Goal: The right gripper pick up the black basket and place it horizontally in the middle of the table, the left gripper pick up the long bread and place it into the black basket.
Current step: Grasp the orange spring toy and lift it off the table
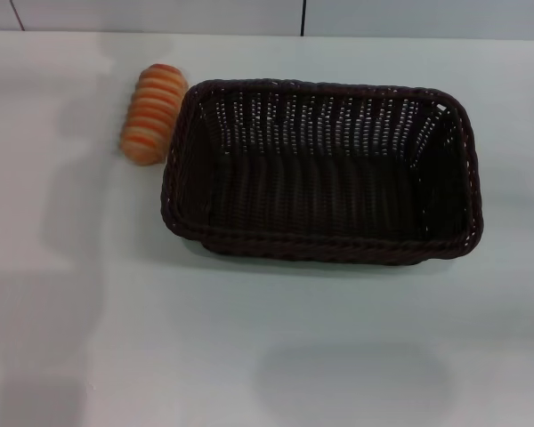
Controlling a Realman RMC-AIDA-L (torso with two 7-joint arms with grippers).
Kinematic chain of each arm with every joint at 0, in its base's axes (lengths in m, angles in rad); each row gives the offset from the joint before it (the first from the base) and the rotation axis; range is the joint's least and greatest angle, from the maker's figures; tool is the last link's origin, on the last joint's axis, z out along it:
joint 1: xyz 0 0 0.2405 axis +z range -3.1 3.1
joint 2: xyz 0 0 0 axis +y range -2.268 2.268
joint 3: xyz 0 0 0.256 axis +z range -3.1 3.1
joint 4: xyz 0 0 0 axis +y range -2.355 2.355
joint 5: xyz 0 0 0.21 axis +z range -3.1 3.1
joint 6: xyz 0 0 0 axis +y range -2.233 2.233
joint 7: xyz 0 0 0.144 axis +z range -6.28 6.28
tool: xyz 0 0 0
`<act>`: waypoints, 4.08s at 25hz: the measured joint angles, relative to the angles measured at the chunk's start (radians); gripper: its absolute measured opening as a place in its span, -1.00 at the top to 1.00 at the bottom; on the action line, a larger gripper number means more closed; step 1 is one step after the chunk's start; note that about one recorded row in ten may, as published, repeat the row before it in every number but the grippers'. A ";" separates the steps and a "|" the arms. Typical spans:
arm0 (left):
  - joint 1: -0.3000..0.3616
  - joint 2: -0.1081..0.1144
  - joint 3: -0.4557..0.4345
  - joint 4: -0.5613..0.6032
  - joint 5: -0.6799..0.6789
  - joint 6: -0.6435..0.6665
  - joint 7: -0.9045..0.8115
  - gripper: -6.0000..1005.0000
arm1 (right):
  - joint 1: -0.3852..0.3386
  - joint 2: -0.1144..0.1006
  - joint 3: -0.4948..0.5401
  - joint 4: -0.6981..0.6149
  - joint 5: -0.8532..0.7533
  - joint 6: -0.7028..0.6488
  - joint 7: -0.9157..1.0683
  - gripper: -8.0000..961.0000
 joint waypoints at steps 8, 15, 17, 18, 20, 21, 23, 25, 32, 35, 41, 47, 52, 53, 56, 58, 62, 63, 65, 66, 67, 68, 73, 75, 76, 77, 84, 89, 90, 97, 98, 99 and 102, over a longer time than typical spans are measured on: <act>-0.014 0.029 0.026 -0.232 0.000 -0.136 0.000 -0.38 | 0.003 0.000 -0.009 0.014 -0.018 0.002 0.006 -0.13; -0.018 0.028 0.058 -0.334 0.000 -0.203 -0.001 -0.38 | 0.026 0.000 -0.026 0.015 -0.025 0.002 0.007 -0.13; -0.020 0.027 0.061 -0.358 0.000 -0.219 -0.001 -0.38 | 0.037 0.000 -0.029 0.013 -0.025 0.002 0.007 -0.13; -0.020 0.026 0.064 -0.366 0.000 -0.225 -0.001 -0.38 | 0.041 0.000 -0.029 0.012 -0.026 0.002 0.007 -0.13; -0.019 0.024 0.069 -0.382 0.000 -0.239 -0.001 -0.38 | 0.050 0.000 -0.032 0.010 -0.026 0.002 0.007 -0.13; -0.019 0.024 0.070 -0.393 0.000 -0.248 -0.001 -0.38 | 0.054 0.000 -0.035 0.009 -0.026 0.002 0.007 -0.13; -0.021 0.023 0.071 -0.416 0.000 -0.259 -0.001 -0.38 | 0.065 0.000 -0.041 0.007 -0.029 0.002 0.007 -0.13; -0.022 0.023 0.071 -0.433 0.000 -0.263 -0.001 -0.37 | 0.077 0.000 -0.048 0.007 -0.036 0.001 0.010 -0.13; -0.018 0.024 0.071 -0.448 -0.002 -0.238 0.004 -0.37 | 0.106 0.001 -0.055 0.005 -0.046 -0.004 0.018 -0.13; -0.016 0.022 0.072 -0.450 -0.002 -0.222 0.005 -0.37 | 0.107 0.003 -0.055 0.018 -0.046 -0.006 0.014 -0.13; -0.013 0.006 0.072 -0.452 -0.002 -0.210 0.011 -0.36 | 0.109 0.003 -0.055 0.032 -0.046 -0.007 0.011 -0.13; -0.031 -0.025 0.094 -0.447 -0.003 -0.186 0.021 -0.36 | 0.118 0.003 -0.055 0.026 -0.048 -0.008 0.010 -0.13; -0.039 -0.036 0.105 -0.441 -0.003 -0.182 0.022 -0.36 | 0.124 0.002 -0.055 0.019 -0.049 -0.008 0.010 -0.13; -0.039 -0.037 0.105 -0.442 -0.003 -0.184 0.022 -0.36 | 0.126 0.002 -0.055 0.018 -0.050 -0.008 0.010 -0.13; -0.036 -0.037 0.106 -0.447 -0.003 -0.189 0.022 -0.35 | 0.128 0.002 -0.055 0.018 -0.050 -0.004 0.009 -0.13; -0.031 -0.038 0.106 -0.448 -0.003 -0.193 0.022 -0.35 | 0.130 0.002 -0.056 0.018 -0.050 -0.003 0.009 -0.13; -0.024 -0.039 0.104 -0.450 -0.003 -0.198 0.031 -0.35 | 0.134 0.001 -0.074 0.019 -0.050 -0.007 0.009 -0.13; -0.024 -0.039 0.104 -0.450 -0.003 -0.198 0.031 -0.35 | 0.135 0.001 -0.077 0.020 -0.050 -0.007 0.009 -0.13; -0.018 -0.040 0.103 -0.451 -0.003 -0.209 0.034 -0.35 | 0.135 0.001 -0.080 0.023 -0.050 -0.007 0.009 -0.13; -0.018 -0.040 0.103 -0.451 -0.003 -0.209 0.034 -0.35 | 0.135 0.002 -0.081 0.024 -0.050 -0.007 0.009 -0.13; -0.018 -0.040 0.103 -0.451 -0.003 -0.209 0.034 -0.35 | 0.135 0.002 -0.081 0.024 -0.050 -0.006 0.009 -0.13; -0.013 -0.037 0.100 -0.478 -0.003 -0.226 0.035 -0.35 | 0.136 0.002 -0.081 0.024 -0.050 -0.004 0.009 -0.13; -0.011 -0.032 0.097 -0.493 -0.003 -0.236 0.036 -0.34 | 0.137 0.003 -0.093 0.027 -0.050 -0.003 0.009 -0.13; -0.006 -0.031 0.094 -0.499 -0.003 -0.249 0.043 -0.34 | 0.139 0.003 -0.102 0.028 -0.050 -0.006 0.009 -0.13; -0.006 -0.031 0.094 -0.499 -0.003 -0.249 0.043 -0.34 | 0.141 0.003 -0.104 0.028 -0.050 -0.007 0.009 -0.13; -0.005 -0.031 0.092 -0.499 -0.003 -0.250 0.045 -0.34 | 0.142 0.003 -0.106 0.029 -0.050 -0.007 0.009 -0.13; -0.001 -0.030 0.086 -0.522 -0.004 -0.263 0.056 -0.34 | 0.157 0.003 -0.122 0.030 -0.050 -0.009 0.010 -0.13; 0.006 -0.038 0.085 -0.527 -0.004 -0.264 0.061 -0.33 | 0.169 0.003 -0.123 0.025 -0.050 -0.009 0.010 -0.13; 0.006 -0.038 0.085 -0.527 -0.004 -0.264 0.061 -0.33 | 0.172 0.003 -0.124 0.023 -0.050 -0.009 0.010 -0.13; 0.013 -0.040 0.085 -0.529 -0.005 -0.274 0.056 -0.33 | 0.182 0.003 -0.132 0.020 -0.050 -0.012 0.009 -0.13; 0.016 -0.040 0.085 -0.530 -0.005 -0.277 0.055 -0.33 | 0.183 0.003 -0.132 0.020 -0.050 -0.012 0.009 -0.13; 0.016 -0.040 0.085 -0.530 -0.005 -0.279 0.055 -0.33 | 0.184 0.003 -0.135 0.019 -0.050 -0.012 0.010 -0.13; 0.019 -0.040 0.085 -0.533 -0.005 -0.280 0.054 -0.33 | 0.186 0.003 -0.141 0.019 -0.050 -0.012 0.011 -0.13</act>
